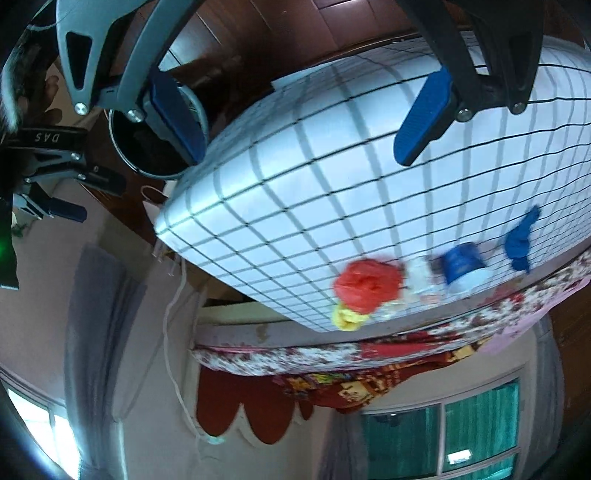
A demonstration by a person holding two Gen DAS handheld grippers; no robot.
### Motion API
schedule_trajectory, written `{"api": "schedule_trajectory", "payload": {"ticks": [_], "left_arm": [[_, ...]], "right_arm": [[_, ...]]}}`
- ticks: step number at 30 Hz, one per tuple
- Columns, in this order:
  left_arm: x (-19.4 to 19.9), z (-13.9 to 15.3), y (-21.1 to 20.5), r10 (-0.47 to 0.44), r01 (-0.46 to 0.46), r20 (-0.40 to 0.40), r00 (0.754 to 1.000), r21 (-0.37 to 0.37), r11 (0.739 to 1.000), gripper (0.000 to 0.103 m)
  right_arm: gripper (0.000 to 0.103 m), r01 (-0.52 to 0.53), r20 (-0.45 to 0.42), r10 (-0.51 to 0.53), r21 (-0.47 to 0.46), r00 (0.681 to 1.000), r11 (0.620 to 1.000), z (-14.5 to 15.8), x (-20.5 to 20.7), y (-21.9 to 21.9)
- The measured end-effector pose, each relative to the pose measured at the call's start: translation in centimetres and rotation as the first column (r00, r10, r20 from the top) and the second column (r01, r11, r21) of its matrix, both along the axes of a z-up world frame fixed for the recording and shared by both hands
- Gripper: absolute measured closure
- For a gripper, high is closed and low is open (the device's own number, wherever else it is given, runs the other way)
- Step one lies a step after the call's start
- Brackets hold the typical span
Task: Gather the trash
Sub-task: 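Move both tools back over the table toward the remaining items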
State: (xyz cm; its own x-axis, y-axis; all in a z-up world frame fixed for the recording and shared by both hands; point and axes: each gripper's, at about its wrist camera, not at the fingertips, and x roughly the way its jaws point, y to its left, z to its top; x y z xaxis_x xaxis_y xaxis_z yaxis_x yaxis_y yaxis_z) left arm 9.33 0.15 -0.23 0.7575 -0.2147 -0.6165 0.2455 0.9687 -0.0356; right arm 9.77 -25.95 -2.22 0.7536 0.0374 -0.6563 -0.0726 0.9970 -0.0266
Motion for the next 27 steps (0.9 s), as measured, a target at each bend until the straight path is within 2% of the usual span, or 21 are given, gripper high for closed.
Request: {"api": "schedule_trajectory", "payload": {"ticks": [6, 12, 17, 20, 27], "left_arm": [[0.4, 0.5, 5.7, 0.089, -0.089, 0.008, 0.996, -0.025, 0.996, 0.001], [2.2, 0.1, 11.1, 0.201, -0.202, -0.024, 0.979, -0.046, 0.978, 0.002], [4.3, 0.2, 13.8, 0.252, -0.252, -0.020, 0.968, -0.046, 0.967, 0.004], [6.0, 0.2, 15.1, 0.275, -0.277, -0.029, 0.961, -0.055, 0.959, 0.006], [10.7, -0.3, 15.9, 0.300, -0.300, -0.020, 0.954, -0.026, 0.953, 0.006]], "right_arm": [[0.001, -0.075, 0.031, 0.074, 0.018, 0.997, 0.997, 1.2, 1.2, 4.3], [0.001, -0.167, 0.054, 0.165, 0.034, 0.985, 0.985, 2.9, 3.3, 9.5], [0.001, -0.192, 0.082, 0.184, 0.106, 0.979, 0.976, 4.4, 6.3, 12.8], [0.001, -0.196, -0.011, 0.197, 0.047, 0.980, 0.979, 4.3, 9.4, 15.3], [0.002, -0.202, 0.001, 0.202, 0.008, 0.979, 0.979, 4.2, 15.1, 17.8]]}}
